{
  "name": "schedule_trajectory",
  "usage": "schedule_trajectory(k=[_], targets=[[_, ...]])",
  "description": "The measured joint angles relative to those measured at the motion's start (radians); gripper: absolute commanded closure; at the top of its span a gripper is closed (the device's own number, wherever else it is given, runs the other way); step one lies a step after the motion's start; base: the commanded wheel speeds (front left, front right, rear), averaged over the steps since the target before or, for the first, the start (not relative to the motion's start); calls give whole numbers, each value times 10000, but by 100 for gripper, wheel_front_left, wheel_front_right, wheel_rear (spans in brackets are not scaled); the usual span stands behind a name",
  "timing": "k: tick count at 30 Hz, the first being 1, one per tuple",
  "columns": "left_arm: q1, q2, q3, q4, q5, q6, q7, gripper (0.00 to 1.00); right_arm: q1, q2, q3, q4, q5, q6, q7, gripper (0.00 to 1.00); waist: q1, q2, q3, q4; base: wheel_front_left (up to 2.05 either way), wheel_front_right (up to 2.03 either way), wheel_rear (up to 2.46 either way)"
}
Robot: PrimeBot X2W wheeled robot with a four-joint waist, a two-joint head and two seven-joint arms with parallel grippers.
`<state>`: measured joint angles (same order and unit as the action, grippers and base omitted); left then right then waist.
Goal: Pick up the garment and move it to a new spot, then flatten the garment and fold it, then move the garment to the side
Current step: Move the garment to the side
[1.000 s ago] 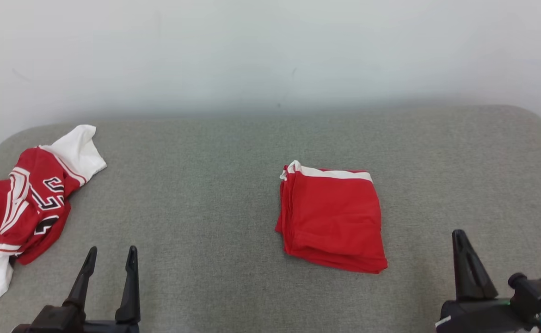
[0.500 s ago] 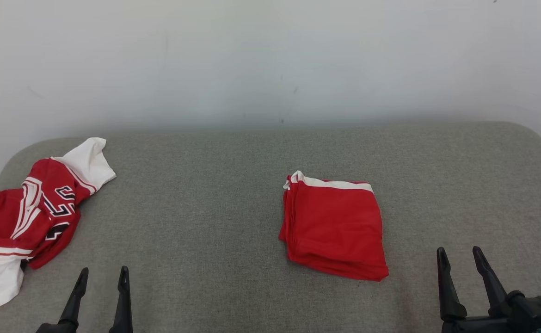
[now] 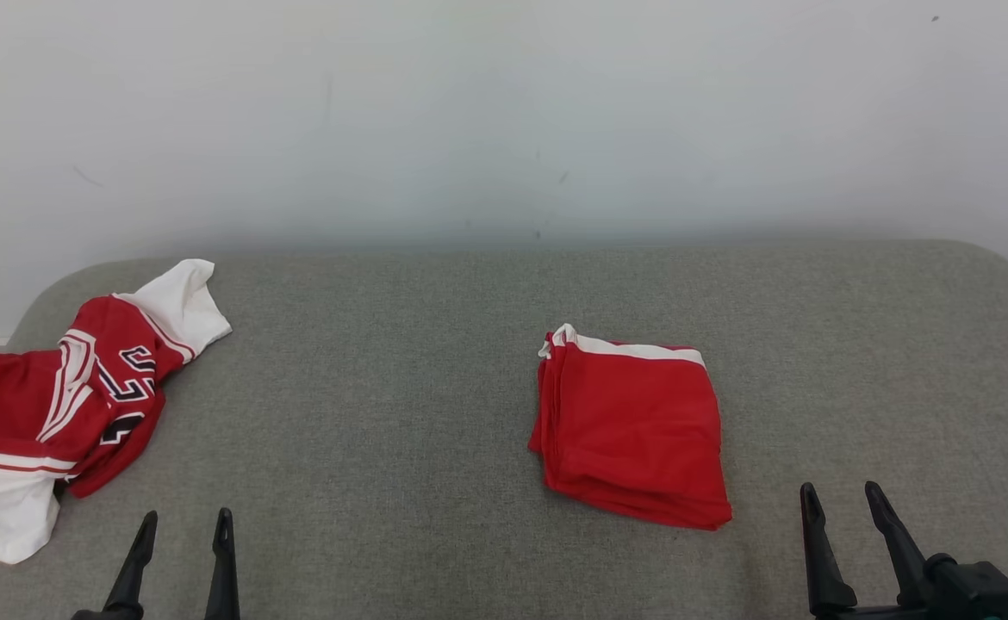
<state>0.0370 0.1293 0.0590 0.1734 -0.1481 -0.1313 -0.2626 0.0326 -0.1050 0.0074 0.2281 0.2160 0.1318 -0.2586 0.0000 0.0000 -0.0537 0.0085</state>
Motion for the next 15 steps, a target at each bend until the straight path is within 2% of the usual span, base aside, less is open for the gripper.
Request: schedule_trajectory(k=[15], targets=[[0,-12,46,165,81,0,0,0,36,142,98,-157,-336,0,121,0,0,0,-49,54,0,0,0]])
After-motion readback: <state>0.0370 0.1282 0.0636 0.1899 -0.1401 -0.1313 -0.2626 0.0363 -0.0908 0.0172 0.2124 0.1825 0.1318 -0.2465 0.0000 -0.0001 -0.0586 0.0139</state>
